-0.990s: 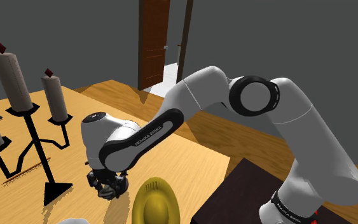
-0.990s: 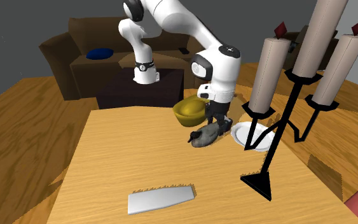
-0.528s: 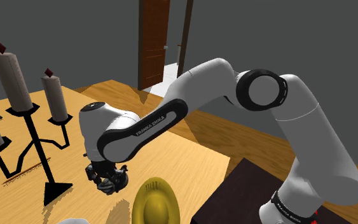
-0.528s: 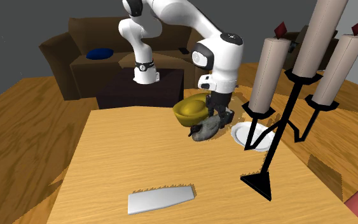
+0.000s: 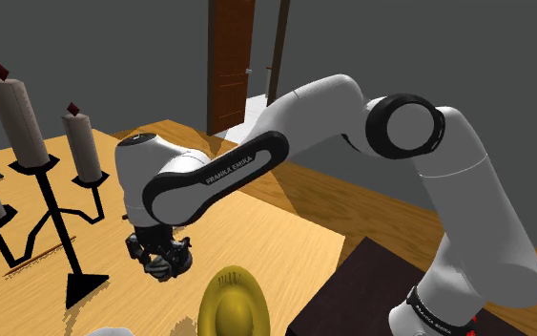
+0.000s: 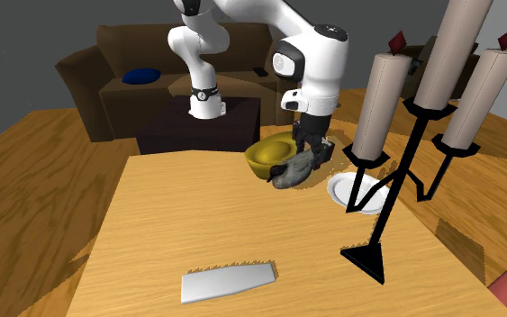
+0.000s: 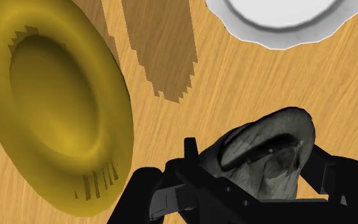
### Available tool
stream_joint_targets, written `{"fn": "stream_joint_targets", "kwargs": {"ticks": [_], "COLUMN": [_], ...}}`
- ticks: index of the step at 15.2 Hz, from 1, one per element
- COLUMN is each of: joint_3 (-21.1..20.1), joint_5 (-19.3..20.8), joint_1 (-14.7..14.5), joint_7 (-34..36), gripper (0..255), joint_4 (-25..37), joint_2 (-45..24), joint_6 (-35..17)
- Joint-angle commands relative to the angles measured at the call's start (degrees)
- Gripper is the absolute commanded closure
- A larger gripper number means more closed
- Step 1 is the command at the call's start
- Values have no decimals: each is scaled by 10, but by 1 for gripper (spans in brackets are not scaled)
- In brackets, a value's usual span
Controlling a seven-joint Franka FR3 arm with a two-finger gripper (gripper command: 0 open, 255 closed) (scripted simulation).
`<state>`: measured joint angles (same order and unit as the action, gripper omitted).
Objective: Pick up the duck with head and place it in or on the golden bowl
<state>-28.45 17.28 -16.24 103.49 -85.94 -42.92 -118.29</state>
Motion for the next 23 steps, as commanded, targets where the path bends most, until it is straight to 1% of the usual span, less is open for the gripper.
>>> {"fn": "stream_joint_targets", "kwargs": {"ticks": [1, 11, 16, 20, 23], "joint_3": [-3, -15, -45, -71, -92], "joint_5": [-3, -19, -52, -89, -126], "joint_1": [2, 8, 46, 69, 82], "joint_7": [-1, -7, 7, 9, 2], "gripper": [255, 255, 255, 255, 255], "joint_4": [1, 19, -159, -277, -356], "joint_2": [9, 44, 153, 234, 296], "joint_6": [9, 60, -13, -59, -87]}}
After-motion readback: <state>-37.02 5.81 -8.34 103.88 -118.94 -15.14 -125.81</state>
